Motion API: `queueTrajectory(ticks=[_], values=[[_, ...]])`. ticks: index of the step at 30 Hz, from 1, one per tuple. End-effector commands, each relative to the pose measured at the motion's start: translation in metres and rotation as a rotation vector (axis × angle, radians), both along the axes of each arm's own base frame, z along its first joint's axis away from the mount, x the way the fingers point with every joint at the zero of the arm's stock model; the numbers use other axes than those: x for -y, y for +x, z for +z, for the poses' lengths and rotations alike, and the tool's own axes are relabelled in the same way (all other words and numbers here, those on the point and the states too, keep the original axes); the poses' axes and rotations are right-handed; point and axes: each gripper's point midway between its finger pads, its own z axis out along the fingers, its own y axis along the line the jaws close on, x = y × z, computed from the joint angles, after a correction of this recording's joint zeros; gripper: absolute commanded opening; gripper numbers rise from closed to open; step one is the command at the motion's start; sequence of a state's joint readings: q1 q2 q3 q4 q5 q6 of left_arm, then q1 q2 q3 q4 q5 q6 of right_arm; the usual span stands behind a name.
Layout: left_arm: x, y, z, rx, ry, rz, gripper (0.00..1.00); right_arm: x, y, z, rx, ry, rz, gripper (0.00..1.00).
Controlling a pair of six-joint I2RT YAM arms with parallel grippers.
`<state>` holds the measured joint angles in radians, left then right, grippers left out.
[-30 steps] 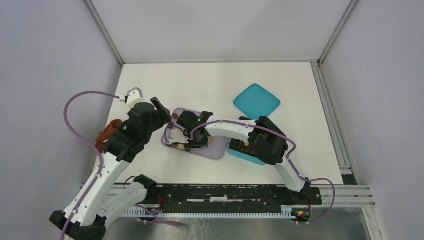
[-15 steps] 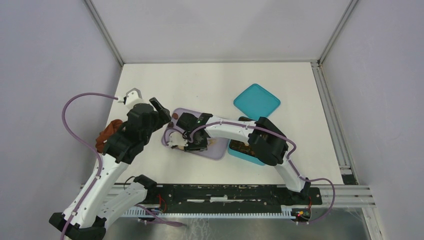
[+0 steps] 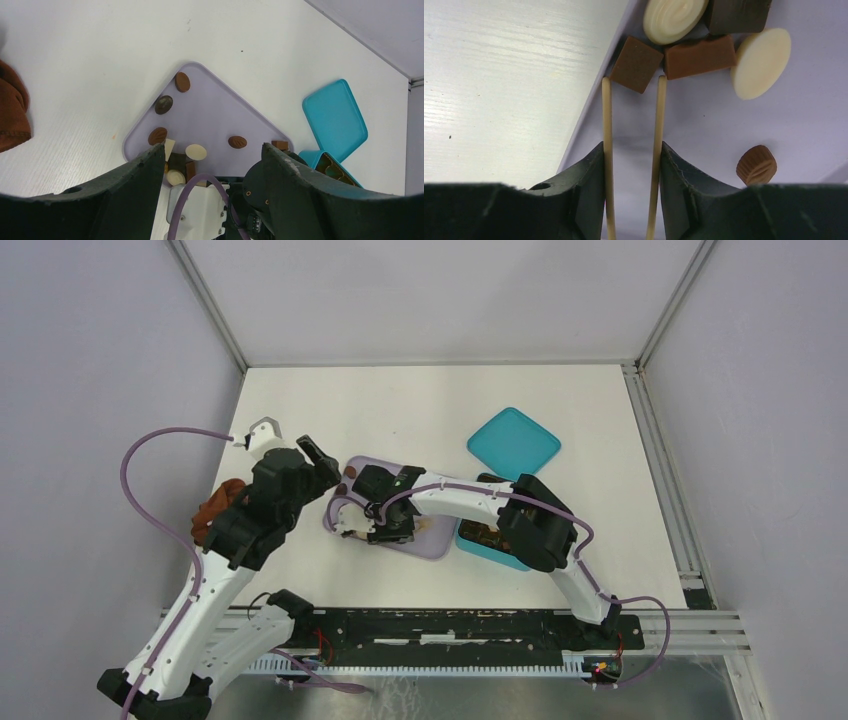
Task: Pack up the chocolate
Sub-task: Pick up the fake chocolate from the plate.
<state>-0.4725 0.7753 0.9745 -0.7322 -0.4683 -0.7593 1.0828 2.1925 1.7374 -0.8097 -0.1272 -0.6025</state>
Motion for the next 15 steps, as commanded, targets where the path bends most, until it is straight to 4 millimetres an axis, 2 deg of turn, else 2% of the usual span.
queueTrajectory(ticks=[1, 10, 15], values=[[-0.003, -0.001, 0.001, 0.008, -0.022, 0.03, 0.77, -0.018, 0.002, 0.025, 0.02, 0.07, -0.011, 0.45], [-0.003, 0.0, 0.0, 0.006, -0.02, 0.033, 0.77, -0.025, 0.01, 0.024, 0.036, 0.076, -0.055, 0.44], [-0.003, 0.0, 0.0, 0.005, -0.019, 0.031, 0.77, -0.023, 0.012, 0.021, 0.049, 0.064, -0.069, 0.45]])
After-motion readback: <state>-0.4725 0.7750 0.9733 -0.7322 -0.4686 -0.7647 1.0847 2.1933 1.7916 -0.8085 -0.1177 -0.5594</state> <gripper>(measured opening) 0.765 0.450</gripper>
